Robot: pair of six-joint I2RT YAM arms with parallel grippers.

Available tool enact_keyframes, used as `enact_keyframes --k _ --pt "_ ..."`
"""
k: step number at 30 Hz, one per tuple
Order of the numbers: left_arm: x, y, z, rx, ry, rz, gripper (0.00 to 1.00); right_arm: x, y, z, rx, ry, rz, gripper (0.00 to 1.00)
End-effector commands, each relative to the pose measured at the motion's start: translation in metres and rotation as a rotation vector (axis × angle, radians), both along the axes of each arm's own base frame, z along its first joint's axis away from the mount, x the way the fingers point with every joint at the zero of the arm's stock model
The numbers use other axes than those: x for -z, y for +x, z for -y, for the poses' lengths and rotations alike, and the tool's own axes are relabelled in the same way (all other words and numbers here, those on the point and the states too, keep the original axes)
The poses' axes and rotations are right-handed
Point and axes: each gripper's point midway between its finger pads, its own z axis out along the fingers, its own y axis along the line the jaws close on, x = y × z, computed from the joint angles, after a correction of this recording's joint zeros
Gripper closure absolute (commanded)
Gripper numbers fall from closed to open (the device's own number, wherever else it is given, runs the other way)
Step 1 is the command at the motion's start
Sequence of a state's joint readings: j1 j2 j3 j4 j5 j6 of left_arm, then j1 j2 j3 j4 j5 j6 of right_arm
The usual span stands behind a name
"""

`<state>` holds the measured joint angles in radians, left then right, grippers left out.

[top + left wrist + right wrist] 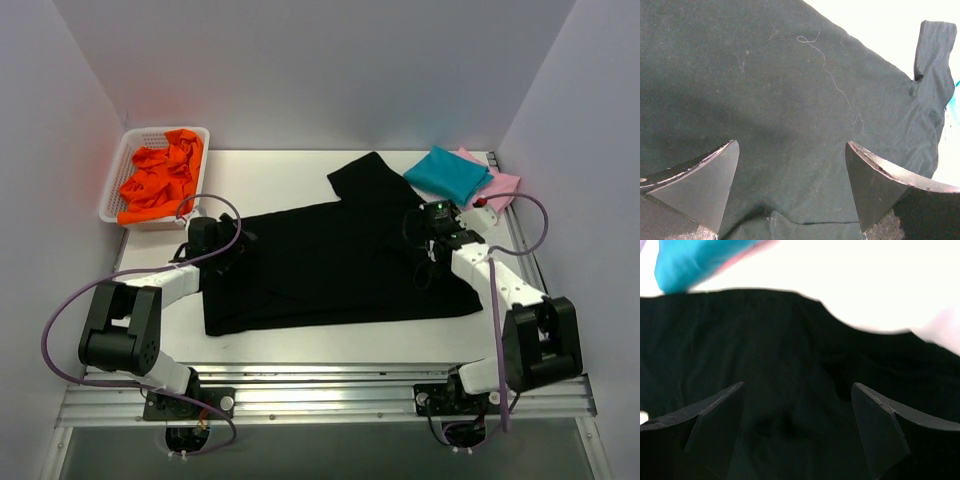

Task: Fold and stack the t-shirts
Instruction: Fold the tshirt

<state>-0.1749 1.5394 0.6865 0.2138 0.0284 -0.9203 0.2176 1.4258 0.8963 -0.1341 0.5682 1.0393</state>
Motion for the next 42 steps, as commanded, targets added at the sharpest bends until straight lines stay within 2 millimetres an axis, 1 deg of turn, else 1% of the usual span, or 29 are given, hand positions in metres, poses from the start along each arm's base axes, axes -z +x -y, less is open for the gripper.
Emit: enact_keyframes --k 1,2,3,4,6,7,10,11,14,18,23,26,27,29,30,32,33,35,36,42 --pt "-0.019 0.005 0.004 0.019 -0.008 0.062 0.04 0.01 -0.035 -0.003 -0.002 0.005 -0.027 0.19" --pt "-0.019 0.005 0.005 0.022 -0.008 0.064 0.04 0.012 -0.041 -0.002 0.001 0.002 -0.03 0.19" --pt "-0.019 0.004 0.006 0.023 -0.012 0.063 0.04 0.01 -0.046 -0.002 0.001 0.004 -0.02 0.2" --pt "-0.021 0.004 0.008 0.027 -0.012 0.066 0.04 0.017 -0.053 0.0 0.002 -0.002 -0.036 0.2" --pt "-0.022 0.004 0.009 0.029 -0.012 0.069 0.04 0.019 -0.06 0.0 0.001 0.004 -0.038 0.2" --pt "-0.022 0.003 0.011 0.035 -0.014 0.07 0.04 0.024 -0.064 -0.001 -0.003 0.003 -0.049 0.21" --pt "-0.023 0.002 0.013 0.04 -0.019 0.071 0.04 0.035 -0.068 -0.007 -0.013 0.008 -0.061 0.23" --pt "-0.024 0.002 0.014 0.042 -0.021 0.072 0.04 0.042 -0.07 -0.008 -0.022 0.011 -0.075 0.24" --pt "-0.026 -0.001 0.016 0.044 -0.016 0.076 0.04 0.054 -0.069 -0.011 -0.025 0.017 -0.082 0.28" --pt "-0.027 -0.002 0.02 0.052 -0.013 0.078 0.04 0.064 -0.061 -0.015 -0.031 0.03 -0.079 0.33" --pt "-0.026 -0.002 0.02 0.048 -0.002 0.077 0.04 0.067 -0.051 -0.017 -0.035 0.029 -0.075 0.4" --pt "-0.025 -0.002 0.02 0.046 -0.002 0.076 0.04 0.071 -0.049 -0.018 -0.041 0.034 -0.082 0.54" --pt "-0.025 -0.002 0.02 0.046 -0.001 0.074 0.04 0.072 -0.05 -0.018 -0.042 0.035 -0.086 0.6" --pt "-0.024 -0.001 0.021 0.047 0.001 0.075 0.04 0.072 -0.05 -0.016 -0.041 0.033 -0.089 0.66" --pt "-0.022 -0.001 0.022 0.05 0.003 0.069 0.04 0.073 -0.05 -0.015 -0.039 0.033 -0.092 0.73" --pt "-0.021 0.0 0.022 0.049 0.002 0.067 0.04 0.071 -0.047 -0.014 -0.041 0.033 -0.081 0.8" --pt "-0.02 0.001 0.023 0.051 0.004 0.065 0.04 0.069 -0.044 -0.014 -0.041 0.037 -0.067 0.87" --pt "-0.017 0.0 0.022 0.05 0.005 0.059 0.04 0.068 -0.043 -0.013 -0.041 0.039 -0.066 0.93" --pt "-0.018 0.001 0.022 0.05 0.005 0.06 0.04 0.068 -0.043 -0.012 -0.043 0.037 -0.065 1.0" --pt "-0.019 0.001 0.022 0.052 0.005 0.062 0.04 0.062 -0.038 -0.011 -0.039 0.034 -0.048 1.0"
